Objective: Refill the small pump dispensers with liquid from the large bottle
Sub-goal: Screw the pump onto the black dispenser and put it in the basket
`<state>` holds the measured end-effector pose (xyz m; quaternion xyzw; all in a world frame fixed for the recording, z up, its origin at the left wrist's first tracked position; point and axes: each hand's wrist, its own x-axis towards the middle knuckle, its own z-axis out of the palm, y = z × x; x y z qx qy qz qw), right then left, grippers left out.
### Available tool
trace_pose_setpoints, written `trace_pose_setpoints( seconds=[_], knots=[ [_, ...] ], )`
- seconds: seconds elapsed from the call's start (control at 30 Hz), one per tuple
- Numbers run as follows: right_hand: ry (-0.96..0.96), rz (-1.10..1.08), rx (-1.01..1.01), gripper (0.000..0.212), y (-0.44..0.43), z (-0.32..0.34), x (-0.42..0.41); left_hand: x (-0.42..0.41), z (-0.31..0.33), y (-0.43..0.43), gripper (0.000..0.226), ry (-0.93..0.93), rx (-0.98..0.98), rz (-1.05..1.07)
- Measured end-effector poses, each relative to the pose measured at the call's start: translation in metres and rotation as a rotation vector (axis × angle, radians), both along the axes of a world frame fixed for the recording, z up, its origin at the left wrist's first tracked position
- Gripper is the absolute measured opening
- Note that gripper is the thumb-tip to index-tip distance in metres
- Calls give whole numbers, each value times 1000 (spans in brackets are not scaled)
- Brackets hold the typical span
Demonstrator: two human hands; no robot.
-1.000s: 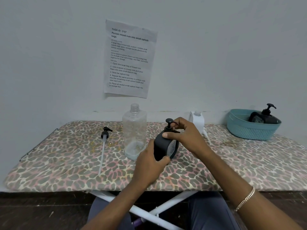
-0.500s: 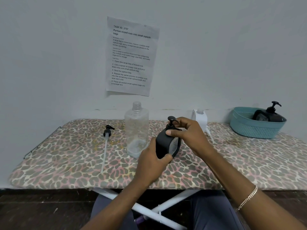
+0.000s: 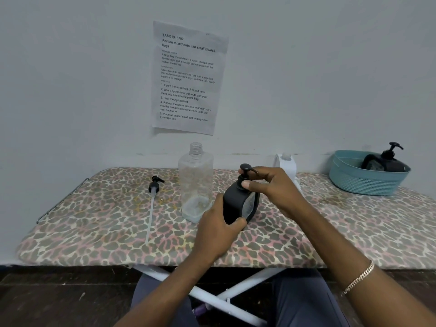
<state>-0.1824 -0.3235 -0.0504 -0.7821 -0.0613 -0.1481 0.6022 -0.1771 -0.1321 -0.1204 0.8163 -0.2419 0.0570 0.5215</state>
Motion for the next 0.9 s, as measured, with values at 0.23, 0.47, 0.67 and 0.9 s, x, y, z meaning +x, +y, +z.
trace_pose_setpoints(
  seconds=[0.23, 0.47, 0.67, 0.9],
  knots=[
    [-83, -64, -19, 30, 7, -4, 2, 0, -1, 0, 42, -4, -4, 18],
    [-24, -16, -124, 30, 3, 0, -2, -1, 0, 0, 46, 3, -18, 9],
    [-21, -45, -53, 15, 5, 2, -1, -1, -1, 0, 40, -10, -11, 2],
    [-52, -139, -108, 37, 12, -2, 2, -1, -1, 0, 44, -12, -7, 2]
  ],
)
